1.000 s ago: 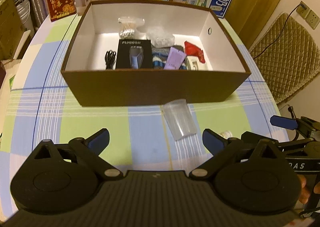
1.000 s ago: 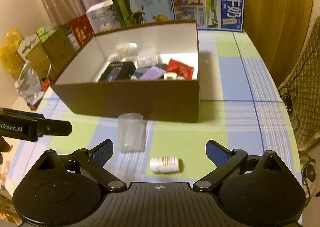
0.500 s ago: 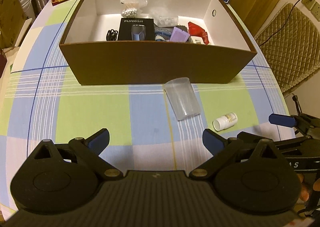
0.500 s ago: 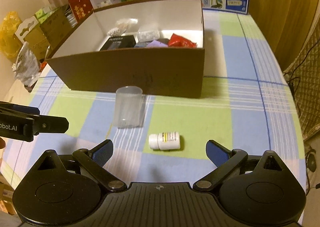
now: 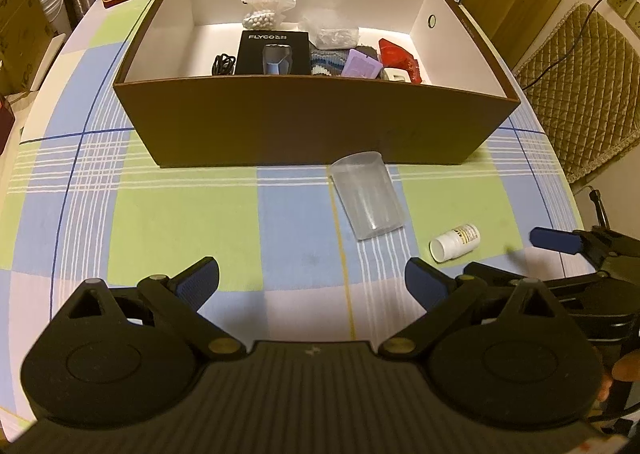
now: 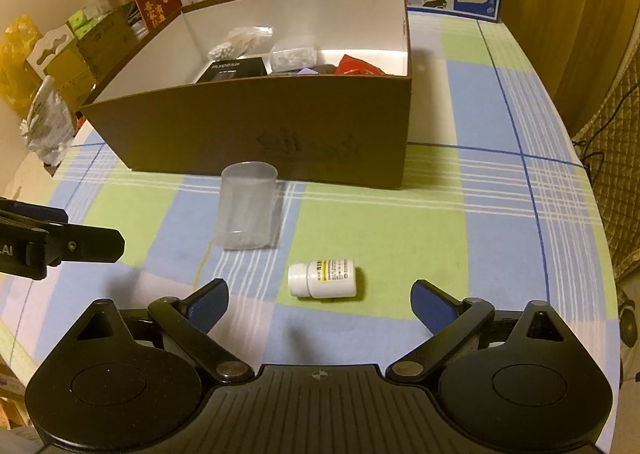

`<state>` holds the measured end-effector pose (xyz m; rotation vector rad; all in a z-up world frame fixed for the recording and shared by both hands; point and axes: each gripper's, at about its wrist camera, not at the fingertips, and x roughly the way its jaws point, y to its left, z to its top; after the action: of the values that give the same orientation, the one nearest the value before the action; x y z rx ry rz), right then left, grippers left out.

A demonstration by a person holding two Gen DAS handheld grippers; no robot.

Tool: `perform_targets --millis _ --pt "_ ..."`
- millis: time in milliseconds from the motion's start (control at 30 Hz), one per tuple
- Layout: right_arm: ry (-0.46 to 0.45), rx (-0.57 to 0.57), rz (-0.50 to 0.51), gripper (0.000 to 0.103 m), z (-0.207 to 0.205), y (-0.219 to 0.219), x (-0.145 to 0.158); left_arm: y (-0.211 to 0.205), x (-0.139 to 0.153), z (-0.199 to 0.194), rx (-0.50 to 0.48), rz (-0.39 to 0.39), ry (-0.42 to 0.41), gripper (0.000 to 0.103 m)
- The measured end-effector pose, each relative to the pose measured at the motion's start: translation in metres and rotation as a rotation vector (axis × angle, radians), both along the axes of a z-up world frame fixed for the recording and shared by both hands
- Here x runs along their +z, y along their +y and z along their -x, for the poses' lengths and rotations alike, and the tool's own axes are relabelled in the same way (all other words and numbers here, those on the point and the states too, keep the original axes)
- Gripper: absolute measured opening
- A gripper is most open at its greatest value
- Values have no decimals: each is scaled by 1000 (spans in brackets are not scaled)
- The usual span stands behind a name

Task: Organize objects
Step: 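Move both grippers down toward the clear cup and white pill bottle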

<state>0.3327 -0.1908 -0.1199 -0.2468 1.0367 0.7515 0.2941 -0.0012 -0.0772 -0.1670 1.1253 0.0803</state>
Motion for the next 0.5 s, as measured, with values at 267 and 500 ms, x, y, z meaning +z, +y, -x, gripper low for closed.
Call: perform_targets --millis 267,500 --pt "-9 27 36 77 -5 10 -22 1 -5 -8 1 2 5 98" --pt "-21 38 48 69 -9 15 -32 2 -14 -17 -6 1 21 98"
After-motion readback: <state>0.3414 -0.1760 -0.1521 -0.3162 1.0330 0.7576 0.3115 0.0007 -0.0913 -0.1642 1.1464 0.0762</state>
